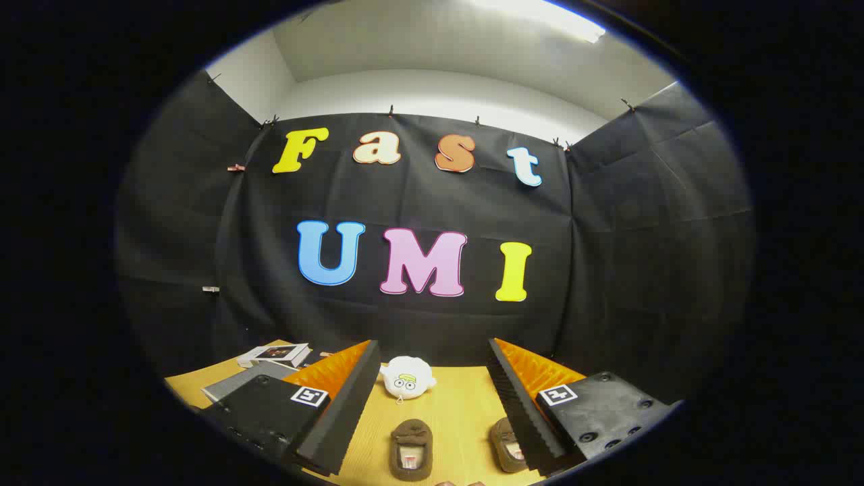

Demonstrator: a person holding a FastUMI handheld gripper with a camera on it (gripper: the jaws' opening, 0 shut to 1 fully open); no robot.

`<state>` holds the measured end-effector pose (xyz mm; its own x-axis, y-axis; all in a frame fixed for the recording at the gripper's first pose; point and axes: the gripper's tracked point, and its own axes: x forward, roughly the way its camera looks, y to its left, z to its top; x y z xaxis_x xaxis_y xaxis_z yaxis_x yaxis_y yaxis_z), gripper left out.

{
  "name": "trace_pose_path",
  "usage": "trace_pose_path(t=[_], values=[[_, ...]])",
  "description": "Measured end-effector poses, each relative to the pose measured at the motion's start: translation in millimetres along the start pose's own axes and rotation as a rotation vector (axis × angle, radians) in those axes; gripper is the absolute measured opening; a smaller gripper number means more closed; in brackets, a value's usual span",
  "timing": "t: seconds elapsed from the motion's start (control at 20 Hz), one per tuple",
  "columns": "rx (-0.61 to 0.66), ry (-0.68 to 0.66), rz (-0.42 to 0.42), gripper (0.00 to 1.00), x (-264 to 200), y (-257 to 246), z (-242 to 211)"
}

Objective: Open the storage box then place both shoes into the box .Put the left shoe in first, then the right shoe, with the right side of both shoes facing outward in a uniform manner.

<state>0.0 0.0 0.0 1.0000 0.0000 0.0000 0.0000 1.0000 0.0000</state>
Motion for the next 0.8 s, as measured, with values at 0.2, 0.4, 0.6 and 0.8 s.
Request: trace_pose_path(t=[0.2,0.4,0.6,0.8], values=[[-0.001,0.015,0.000,0.97,-1.2,1.2,-5.4],[-0.005,0.044,-0.002,0.97,3.9,2.8,-15.3],[0.030,0.071,-0.016,0.97,12.5,-0.6,-23.2],[0.033,0.102,-0.038,0.97,18.6,-9.0,-33.9]])
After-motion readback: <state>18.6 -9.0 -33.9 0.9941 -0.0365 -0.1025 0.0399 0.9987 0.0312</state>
